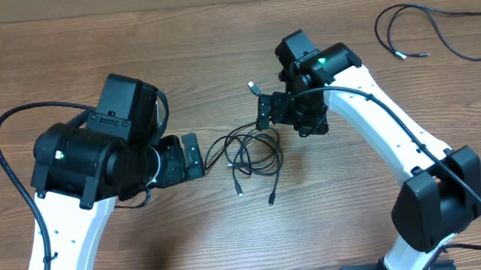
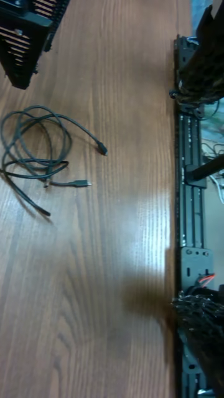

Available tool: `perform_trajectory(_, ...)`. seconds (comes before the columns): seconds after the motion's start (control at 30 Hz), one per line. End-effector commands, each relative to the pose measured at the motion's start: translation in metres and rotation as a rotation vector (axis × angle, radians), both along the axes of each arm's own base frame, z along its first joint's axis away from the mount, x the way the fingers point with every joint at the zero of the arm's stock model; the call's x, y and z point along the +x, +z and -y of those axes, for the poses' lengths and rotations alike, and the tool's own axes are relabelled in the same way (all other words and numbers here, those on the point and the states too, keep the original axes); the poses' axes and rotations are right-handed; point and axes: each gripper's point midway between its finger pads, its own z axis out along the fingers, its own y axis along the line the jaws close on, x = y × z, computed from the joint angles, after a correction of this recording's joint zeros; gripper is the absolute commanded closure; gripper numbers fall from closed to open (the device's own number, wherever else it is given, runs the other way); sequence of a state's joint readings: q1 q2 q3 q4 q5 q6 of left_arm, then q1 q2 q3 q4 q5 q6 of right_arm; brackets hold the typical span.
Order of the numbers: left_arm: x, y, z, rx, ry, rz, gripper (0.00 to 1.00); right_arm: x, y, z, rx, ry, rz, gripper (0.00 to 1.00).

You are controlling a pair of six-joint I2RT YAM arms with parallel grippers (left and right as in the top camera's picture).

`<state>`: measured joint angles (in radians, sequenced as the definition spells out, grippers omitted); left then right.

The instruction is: Untangle cables

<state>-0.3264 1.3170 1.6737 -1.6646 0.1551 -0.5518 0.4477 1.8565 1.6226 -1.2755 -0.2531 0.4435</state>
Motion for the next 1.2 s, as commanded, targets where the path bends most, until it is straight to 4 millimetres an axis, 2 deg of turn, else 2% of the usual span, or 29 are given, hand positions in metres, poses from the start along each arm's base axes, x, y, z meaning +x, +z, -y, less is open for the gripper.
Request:
perform_trajectory(0.0,-0.004,-0.001,0.001,-0.018,0.013,-0.023,0.0,-0.003,-0.003,0.0,-0.021,0.017,-0.001,0.02)
perform_trajectory(0.17,0.004,0.001,0.004,-0.033,0.039,-0.001,0.0,-0.012,-0.017,-0.006,-0.029,0.089,-0.002,0.09)
perform_trajectory(0.33,0.009,0.001,0.003,-0.029,0.052,0.014,0.0,-0.018,-0.04,-0.013,-0.027,0.112,0.004,0.28)
perform_trajectory(0.47,0.011,0.0,0.0,-0.009,0.057,0.023,0.0,-0.019,-0.052,-0.011,-0.032,0.109,0.009,0.28)
perform_trajectory(0.63,0.013,-0.001,-0.003,0.012,0.063,0.029,0.0,-0.002,-0.054,-0.017,-0.014,0.105,0.081,0.3)
perform_trajectory(0.73,0.013,-0.001,-0.003,0.017,0.044,0.03,0.0,0.003,-0.053,-0.021,-0.002,0.107,0.107,0.39)
perform_trajectory(0.93,0.012,-0.002,-0.004,0.025,0.016,0.029,0.01,0.003,-0.053,-0.021,-0.002,0.107,0.107,0.46)
perform_trajectory(1.07,0.012,-0.002,-0.004,0.025,0.015,0.029,0.0,-0.001,-0.056,-0.019,-0.009,0.142,0.104,0.46)
perform_trajectory(1.17,0.012,-0.002,-0.004,0.029,0.001,0.032,0.01,-0.007,-0.066,-0.015,-0.019,0.161,0.089,0.44)
